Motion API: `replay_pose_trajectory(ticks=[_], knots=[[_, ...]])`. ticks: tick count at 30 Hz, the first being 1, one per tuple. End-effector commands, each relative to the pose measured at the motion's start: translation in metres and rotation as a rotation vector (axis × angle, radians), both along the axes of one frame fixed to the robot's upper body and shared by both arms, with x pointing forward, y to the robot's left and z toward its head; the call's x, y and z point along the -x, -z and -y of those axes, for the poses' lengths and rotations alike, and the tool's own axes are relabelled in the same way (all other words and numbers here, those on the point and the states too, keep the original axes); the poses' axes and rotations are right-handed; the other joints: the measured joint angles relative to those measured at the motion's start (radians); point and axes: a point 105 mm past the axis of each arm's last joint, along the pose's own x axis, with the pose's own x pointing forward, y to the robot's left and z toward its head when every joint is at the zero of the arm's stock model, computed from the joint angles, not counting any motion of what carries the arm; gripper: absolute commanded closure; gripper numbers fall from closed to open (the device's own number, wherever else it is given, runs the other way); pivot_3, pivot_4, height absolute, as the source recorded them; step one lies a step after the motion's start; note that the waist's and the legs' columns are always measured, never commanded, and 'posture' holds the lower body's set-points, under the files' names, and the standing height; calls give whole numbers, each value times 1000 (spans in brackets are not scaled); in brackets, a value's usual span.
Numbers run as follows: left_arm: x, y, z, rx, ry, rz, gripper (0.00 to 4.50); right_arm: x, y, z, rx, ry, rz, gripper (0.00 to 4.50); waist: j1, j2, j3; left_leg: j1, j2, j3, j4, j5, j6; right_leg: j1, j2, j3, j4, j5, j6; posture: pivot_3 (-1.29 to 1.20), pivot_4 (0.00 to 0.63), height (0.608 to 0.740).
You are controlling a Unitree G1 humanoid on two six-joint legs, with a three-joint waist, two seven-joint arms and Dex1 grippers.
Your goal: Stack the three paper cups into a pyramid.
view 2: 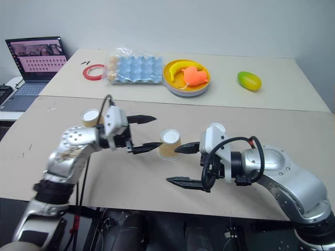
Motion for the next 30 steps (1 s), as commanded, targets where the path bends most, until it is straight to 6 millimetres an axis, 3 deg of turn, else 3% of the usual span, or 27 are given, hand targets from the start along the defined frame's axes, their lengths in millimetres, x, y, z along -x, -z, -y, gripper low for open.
replay_pose_trajectory(ticks=[1,3,9,11,14,17,22,30], knots=[[14,-17,-11,12,-45,30,36,0,-9,-4,-11,-49,50,0,4,1,1,0,0,0,0,0,0,0,0,0,0,0,0,0,150,645],[14,-21,-22,42,-135,30,36,-3,-9,-3,-8,-53,52,0,9,0,1,0,0,0,0,0,0,0,0,0,0,0,0,0,150,645],[-2,-22,-69,256,-720,149,36,-9,-10,-1,-4,-63,58,0,11,0,2,0,0,0,1,0,0,0,-1,0,-1,0,1,0,150,645],[2,-13,-81,291,-897,176,36,-11,-11,-1,-7,-63,59,0,11,0,2,0,0,0,1,0,0,0,0,0,-1,0,1,0,150,645],[16,20,-86,323,-1075,108,36,-12,-11,-1,-9,-66,57,0,7,0,2,0,0,0,1,0,0,0,-1,1,-1,1,1,0,150,645],[25,42,-88,329,-1145,58,36,-11,-11,-1,-12,-70,51,0,7,-1,2,0,-1,0,1,0,0,0,-1,1,0,1,1,0,150,645],[19,61,-114,280,-1189,31,36,-8,-11,-2,-10,-73,47,0,18,-1,2,0,0,0,1,0,0,-2,-1,-1,1,1,-1,0,150,645],[-13,62,-135,208,-1105,76,36,-6,-10,-3,-18,-58,50,0,29,-1,2,-5,1,2,1,1,0,-6,-1,-1,0,1,-1,0,150,645]])
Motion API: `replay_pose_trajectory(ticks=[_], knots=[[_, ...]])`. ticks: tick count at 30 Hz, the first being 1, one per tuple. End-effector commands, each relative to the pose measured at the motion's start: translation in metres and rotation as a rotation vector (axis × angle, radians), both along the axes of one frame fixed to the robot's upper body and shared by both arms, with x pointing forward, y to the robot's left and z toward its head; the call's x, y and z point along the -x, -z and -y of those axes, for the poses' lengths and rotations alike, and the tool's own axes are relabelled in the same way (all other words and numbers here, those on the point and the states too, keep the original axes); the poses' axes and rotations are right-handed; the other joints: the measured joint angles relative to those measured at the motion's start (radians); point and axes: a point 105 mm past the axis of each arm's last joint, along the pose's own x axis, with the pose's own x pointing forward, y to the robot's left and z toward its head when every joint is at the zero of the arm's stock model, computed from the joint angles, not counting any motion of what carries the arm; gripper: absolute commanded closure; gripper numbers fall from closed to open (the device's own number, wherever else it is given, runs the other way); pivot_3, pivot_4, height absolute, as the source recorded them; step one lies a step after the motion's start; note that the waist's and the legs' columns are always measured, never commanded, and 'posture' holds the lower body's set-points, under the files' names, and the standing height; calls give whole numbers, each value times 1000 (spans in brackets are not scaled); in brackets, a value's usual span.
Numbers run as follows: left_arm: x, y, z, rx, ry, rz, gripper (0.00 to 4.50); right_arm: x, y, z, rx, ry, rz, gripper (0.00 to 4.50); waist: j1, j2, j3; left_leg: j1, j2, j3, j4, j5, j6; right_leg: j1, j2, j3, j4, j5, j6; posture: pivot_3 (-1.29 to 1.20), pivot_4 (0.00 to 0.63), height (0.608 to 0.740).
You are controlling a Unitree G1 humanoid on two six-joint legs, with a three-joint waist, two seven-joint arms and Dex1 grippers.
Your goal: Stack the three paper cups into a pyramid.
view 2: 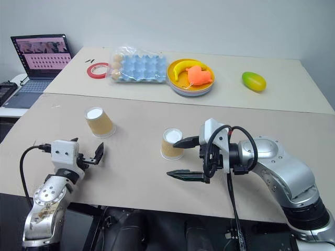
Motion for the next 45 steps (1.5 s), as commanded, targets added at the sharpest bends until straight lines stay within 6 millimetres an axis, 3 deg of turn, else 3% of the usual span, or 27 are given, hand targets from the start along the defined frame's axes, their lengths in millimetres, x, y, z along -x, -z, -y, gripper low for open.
replay_pose_trajectory(ticks=[1,11,20,39,42,43,45], knots=[[-15,-11,-2,-18,49,56,36,8,-7,-3,-16,-15,41,0,5,0,0,0,0,0,0,0,0,0,0,0,0,0,0,0,150,645],[-44,-29,11,-6,163,134,36,11,-8,-3,-33,10,44,0,5,0,0,0,0,-1,0,0,0,1,0,0,-1,0,0,0,150,645],[-59,-72,21,18,201,241,36,11,-6,-5,-39,17,41,0,3,0,0,0,0,-1,0,0,0,2,0,-1,-1,1,1,0,150,645],[-57,-59,19,92,181,165,36,10,-6,-5,-39,17,38,0,1,0,0,1,0,-1,0,0,0,3,0,-1,-1,1,1,0,150,645],[-57,-57,19,105,179,154,735,10,-6,-5,-38,18,39,0,0,0,0,1,0,-1,0,0,0,3,0,-1,0,1,1,0,150,645],[-58,-56,18,111,175,147,1220,10,-6,-5,-38,18,39,0,0,0,0,1,0,-1,0,0,0,3,0,-1,-1,1,1,0,150,645],[-59,-53,17,136,168,131,1774,10,-6,-5,-37,18,39,0,0,0,0,1,0,-1,0,0,0,3,0,-1,0,1,1,0,150,645]])
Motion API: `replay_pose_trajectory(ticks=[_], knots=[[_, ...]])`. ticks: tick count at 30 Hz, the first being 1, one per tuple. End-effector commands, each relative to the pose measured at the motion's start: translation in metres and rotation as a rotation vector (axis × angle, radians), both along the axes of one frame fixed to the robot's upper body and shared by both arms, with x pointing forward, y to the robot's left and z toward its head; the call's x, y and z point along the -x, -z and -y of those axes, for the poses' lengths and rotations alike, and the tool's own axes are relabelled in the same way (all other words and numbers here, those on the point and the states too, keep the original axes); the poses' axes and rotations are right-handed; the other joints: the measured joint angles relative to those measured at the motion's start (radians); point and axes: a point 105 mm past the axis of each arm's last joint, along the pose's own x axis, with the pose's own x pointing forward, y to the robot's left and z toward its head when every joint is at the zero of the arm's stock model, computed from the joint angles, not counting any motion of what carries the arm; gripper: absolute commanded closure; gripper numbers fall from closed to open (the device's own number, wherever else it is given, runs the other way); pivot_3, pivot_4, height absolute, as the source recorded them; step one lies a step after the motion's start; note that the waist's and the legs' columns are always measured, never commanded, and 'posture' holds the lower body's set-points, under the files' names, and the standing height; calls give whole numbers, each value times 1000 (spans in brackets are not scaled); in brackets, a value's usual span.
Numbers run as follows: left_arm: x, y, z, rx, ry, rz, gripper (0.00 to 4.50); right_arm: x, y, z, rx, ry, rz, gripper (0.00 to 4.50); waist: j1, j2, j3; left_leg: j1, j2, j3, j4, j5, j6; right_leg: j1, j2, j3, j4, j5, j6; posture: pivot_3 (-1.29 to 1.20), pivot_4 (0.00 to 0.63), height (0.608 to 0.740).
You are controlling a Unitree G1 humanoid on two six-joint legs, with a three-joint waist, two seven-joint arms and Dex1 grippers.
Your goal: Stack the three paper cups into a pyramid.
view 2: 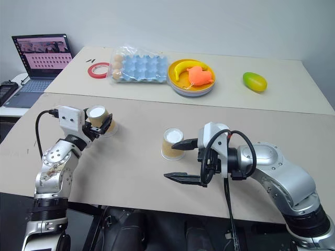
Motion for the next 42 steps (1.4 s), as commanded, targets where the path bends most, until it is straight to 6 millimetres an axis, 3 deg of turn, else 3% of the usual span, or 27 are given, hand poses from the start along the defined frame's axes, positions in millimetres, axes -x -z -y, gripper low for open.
replay_pose_trajectory(ticks=[1,6,10,12,17,24,32,42], knots=[[2,-9,-4,40,-16,17,1843,4,-8,-2,-12,-17,30,0,0,0,0,0,0,0,0,0,0,0,0,0,0,0,0,0,150,645],[1,-15,5,-7,11,45,1875,3,-8,-1,-10,-13,30,0,-1,0,0,1,0,0,0,0,0,0,0,0,0,0,0,0,150,645],[11,-45,39,-11,203,154,1875,2,-7,-1,-7,-7,31,0,1,0,0,0,0,0,0,0,0,0,0,0,0,0,0,0,150,645],[20,-48,60,-31,346,143,1875,0,-7,0,-6,-1,35,0,6,0,0,0,0,0,0,0,0,0,0,0,0,0,0,0,150,645],[39,-33,88,-120,609,63,1875,-2,-9,1,-5,15,44,0,1,0,0,0,0,0,0,0,-1,0,0,0,0,0,0,0,150,645],[54,-1,105,-206,830,-69,1875,-3,-10,5,-4,48,55,0,-4,0,0,0,0,0,0,0,-1,0,0,0,0,0,0,0,150,645],[49,16,122,-236,909,-97,1875,-2,-12,10,-4,92,65,0,7,1,0,0,0,0,0,0,-1,0,0,0,0,0,0,0,150,645],[43,20,135,-241,944,-84,1875,-2,-13,13,-6,127,69,0,9,1,0,0,0,0,0,1,-1,1,0,0,-1,0,0,0,150,645]])
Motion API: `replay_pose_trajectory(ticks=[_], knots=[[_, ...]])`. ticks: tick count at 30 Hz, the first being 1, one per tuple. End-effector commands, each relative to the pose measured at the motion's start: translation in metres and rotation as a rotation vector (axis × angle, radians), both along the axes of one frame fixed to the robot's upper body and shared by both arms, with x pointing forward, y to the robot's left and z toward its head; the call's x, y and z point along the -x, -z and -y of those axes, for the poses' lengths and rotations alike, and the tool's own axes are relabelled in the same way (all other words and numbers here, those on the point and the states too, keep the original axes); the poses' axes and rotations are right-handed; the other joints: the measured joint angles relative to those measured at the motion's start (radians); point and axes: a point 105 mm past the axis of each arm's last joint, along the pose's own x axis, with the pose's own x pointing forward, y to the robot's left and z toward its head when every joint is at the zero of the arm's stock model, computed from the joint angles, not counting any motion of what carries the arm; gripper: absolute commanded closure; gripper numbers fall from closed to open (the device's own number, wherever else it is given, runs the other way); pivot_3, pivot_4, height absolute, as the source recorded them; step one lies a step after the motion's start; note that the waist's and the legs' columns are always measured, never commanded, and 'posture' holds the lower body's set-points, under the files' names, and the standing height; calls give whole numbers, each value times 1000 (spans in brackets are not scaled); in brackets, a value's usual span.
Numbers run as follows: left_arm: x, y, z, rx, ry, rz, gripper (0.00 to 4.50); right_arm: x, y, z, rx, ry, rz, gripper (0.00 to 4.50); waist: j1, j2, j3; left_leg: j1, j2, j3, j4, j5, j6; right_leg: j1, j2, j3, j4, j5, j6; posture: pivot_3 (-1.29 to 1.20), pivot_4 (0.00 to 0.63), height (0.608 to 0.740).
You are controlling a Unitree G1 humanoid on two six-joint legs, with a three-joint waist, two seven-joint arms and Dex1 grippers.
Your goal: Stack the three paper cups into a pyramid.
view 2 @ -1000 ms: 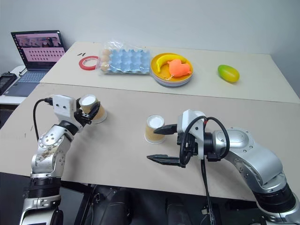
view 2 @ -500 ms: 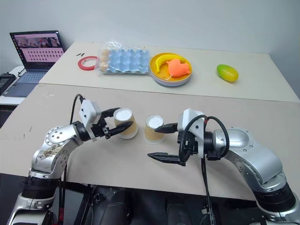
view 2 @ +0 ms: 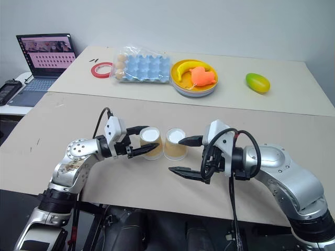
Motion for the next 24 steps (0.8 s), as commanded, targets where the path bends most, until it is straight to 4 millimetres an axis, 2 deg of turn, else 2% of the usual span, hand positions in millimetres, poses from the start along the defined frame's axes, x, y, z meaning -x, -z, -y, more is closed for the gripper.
replay_pose_trajectory(ticks=[1,2,3,5,11,14,19,24], knots=[[1,8,7,-34,26,-15,1378,6,-10,0,-5,-8,45,0,0,0,0,0,0,0,0,0,0,0,0,0,0,0,0,0,150,645],[1,8,8,-35,28,-16,881,6,-10,0,-5,-7,46,0,0,0,0,0,0,0,0,0,0,0,0,0,0,0,0,0,150,645],[1,8,8,-37,29,-16,716,6,-10,0,-4,-6,46,0,-1,0,0,0,0,0,0,0,0,0,0,0,0,0,0,0,150,645],[2,8,9,-42,31,-14,30,6,-10,0,-4,-6,45,0,-3,0,0,0,0,0,0,0,0,0,0,0,0,0,0,0,150,645],[8,-6,4,-36,44,-9,7,6,-9,1,-5,-11,35,0,-7,0,0,0,0,0,0,0,0,-1,0,0,0,0,0,0,150,645],[14,-23,-5,-32,46,-5,7,5,-7,7,-7,5,14,0,-7,0,0,0,0,0,0,0,0,-1,0,0,0,0,0,0,150,645],[29,-47,-22,-28,46,-35,7,4,13,36,31,91,-72,0,-5,0,0,-1,0,0,0,0,0,-1,0,0,0,0,0,0,150,645],[40,-73,-37,-5,21,-56,7,-2,50,81,173,259,-164,0,-3,0,1,0,0,0,0,0,0,0,0,0,-1,0,0,0,150,645]])
